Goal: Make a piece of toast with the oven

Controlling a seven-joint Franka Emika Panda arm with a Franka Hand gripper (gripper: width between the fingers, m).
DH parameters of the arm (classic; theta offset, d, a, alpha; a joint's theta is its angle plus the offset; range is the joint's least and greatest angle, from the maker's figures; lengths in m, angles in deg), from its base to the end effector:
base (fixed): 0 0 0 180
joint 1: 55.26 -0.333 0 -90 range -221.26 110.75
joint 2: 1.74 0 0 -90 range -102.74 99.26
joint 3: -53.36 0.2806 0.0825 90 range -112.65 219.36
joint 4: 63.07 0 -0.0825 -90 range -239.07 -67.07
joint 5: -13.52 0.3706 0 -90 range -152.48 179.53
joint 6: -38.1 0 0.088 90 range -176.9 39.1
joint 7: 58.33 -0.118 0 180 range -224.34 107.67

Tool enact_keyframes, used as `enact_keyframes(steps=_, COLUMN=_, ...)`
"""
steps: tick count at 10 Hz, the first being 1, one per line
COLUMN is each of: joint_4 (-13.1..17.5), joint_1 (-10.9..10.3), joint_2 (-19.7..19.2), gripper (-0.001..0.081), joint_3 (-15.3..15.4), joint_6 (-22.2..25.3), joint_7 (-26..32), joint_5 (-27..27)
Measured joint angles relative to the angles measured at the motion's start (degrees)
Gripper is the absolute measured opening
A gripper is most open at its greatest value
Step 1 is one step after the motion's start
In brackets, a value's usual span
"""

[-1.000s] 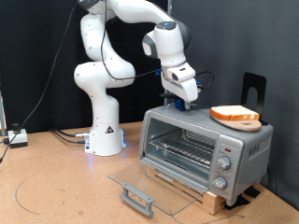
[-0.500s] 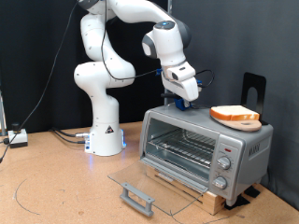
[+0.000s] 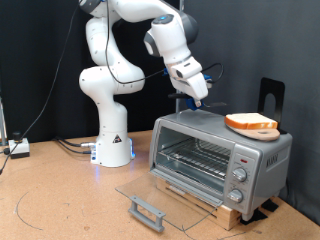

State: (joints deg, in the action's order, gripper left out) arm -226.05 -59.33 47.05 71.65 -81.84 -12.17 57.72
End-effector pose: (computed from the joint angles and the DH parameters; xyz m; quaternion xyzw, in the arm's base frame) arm 0.2944 0.1444 0.3900 -0.9080 -0.3521 -0.1100 0.1988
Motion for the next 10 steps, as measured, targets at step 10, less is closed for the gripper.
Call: enact_keyframes(steps=10, joint_4=0.7, joint_1=13.2, joint_2=-0.5, gripper=0.0397, joint_3=-5.3, joint_6=-1.2, joint_7=-4.6, joint_5=-7.3)
